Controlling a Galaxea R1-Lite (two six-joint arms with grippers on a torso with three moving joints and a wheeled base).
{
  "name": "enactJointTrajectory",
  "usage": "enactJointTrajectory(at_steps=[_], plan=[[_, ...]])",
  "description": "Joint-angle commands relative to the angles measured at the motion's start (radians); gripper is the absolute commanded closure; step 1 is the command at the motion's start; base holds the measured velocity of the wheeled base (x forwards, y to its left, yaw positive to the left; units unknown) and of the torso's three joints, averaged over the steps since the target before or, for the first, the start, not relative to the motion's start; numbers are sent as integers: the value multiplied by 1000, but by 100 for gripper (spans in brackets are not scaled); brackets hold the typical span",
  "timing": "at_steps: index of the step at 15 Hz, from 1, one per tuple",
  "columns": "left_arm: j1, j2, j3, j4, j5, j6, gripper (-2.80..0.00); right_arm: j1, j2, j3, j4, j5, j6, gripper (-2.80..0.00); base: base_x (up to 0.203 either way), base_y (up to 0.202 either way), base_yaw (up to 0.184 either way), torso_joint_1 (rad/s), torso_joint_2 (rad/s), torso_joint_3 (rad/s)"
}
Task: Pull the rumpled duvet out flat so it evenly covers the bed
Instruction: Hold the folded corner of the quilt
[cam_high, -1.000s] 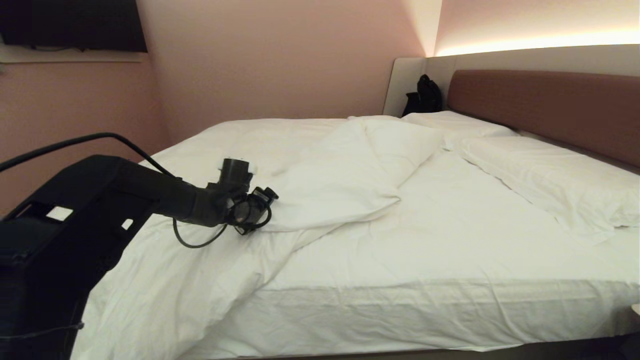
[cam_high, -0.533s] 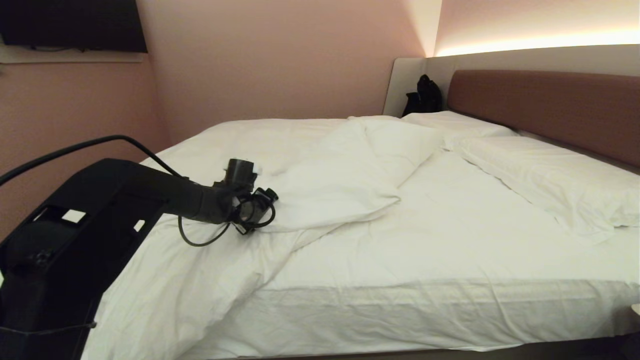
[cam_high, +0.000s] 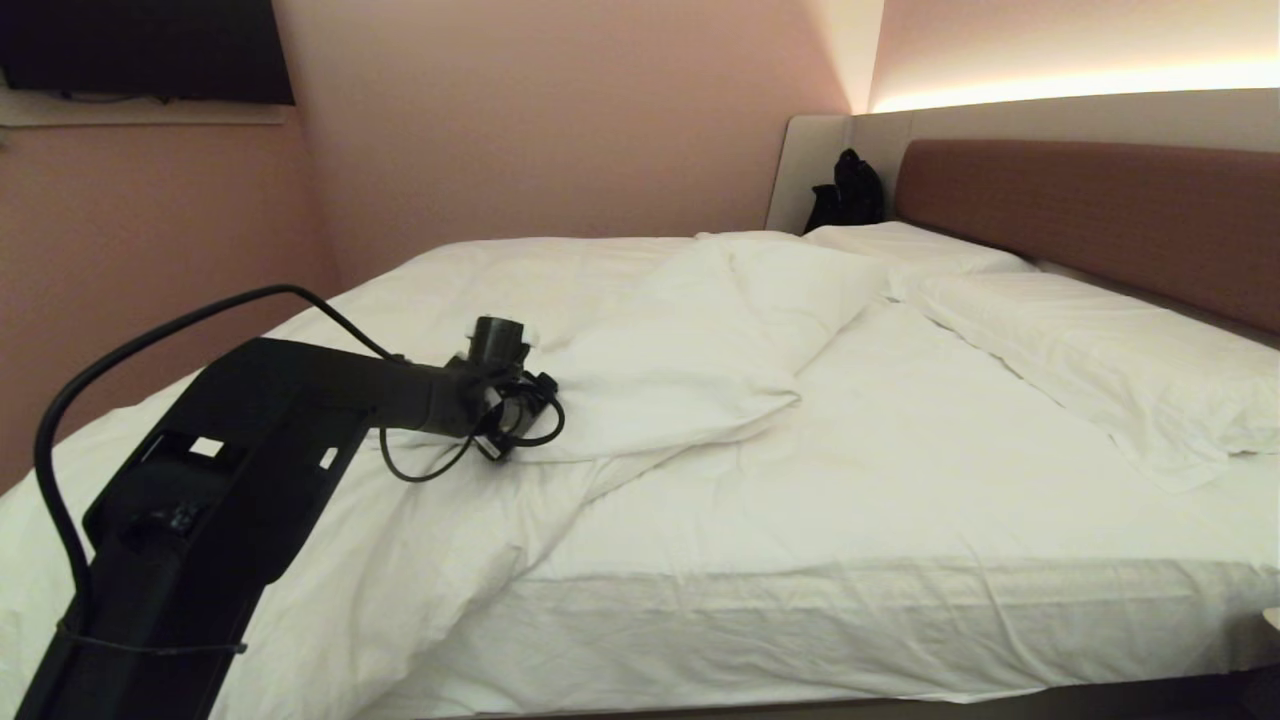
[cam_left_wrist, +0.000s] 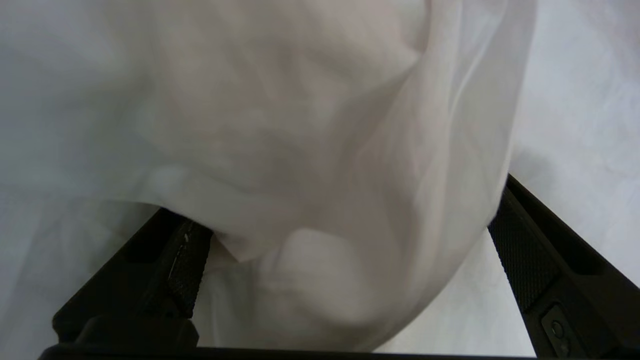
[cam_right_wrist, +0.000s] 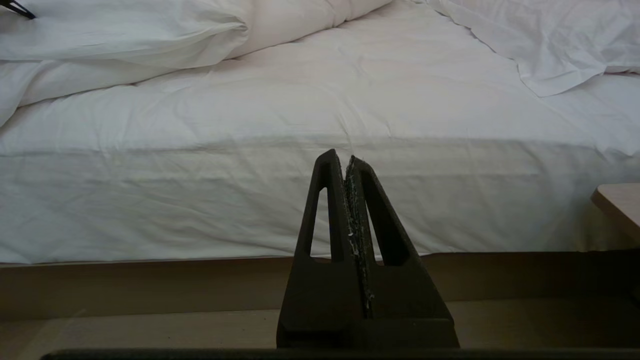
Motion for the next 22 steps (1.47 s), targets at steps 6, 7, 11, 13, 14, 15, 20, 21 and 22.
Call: enactJointTrajectory(at_steps=[6, 7, 11, 13, 14, 15, 20, 21, 22], plan=[[-8, 26, -64, 2, -8, -41, -280, 0, 1, 0, 0, 0, 0, 0, 0, 0, 0, 0, 0, 0], [-8, 26, -65, 3, -8, -43, -280, 1, 1, 0, 0, 0, 0, 0, 0, 0, 0, 0, 0, 0], [-9, 23, -68, 5, -8, -43, -280, 1, 1, 0, 0, 0, 0, 0, 0, 0, 0, 0, 0, 0], [-9, 24, -66, 5, -10, -43, -280, 0, 1, 0, 0, 0, 0, 0, 0, 0, 0, 0, 0, 0], [-9, 24, -66, 6, -10, -43, -280, 1, 1, 0, 0, 0, 0, 0, 0, 0, 0, 0, 0, 0], [-9, 23, -65, 6, -10, -45, 0, 1, 1, 0, 0, 0, 0, 0, 0, 0, 0, 0, 0, 0], [-9, 26, -71, 33, -11, -43, 0, 1, 1, 0, 0, 0, 0, 0, 0, 0, 0, 0, 0, 0], [-9, 24, -73, 34, -11, -43, 0, 1, 1, 0, 0, 0, 0, 0, 0, 0, 0, 0, 0, 0], [-9, 23, -74, 35, -11, -42, 0, 1, 1, 0, 0, 0, 0, 0, 0, 0, 0, 0, 0, 0]])
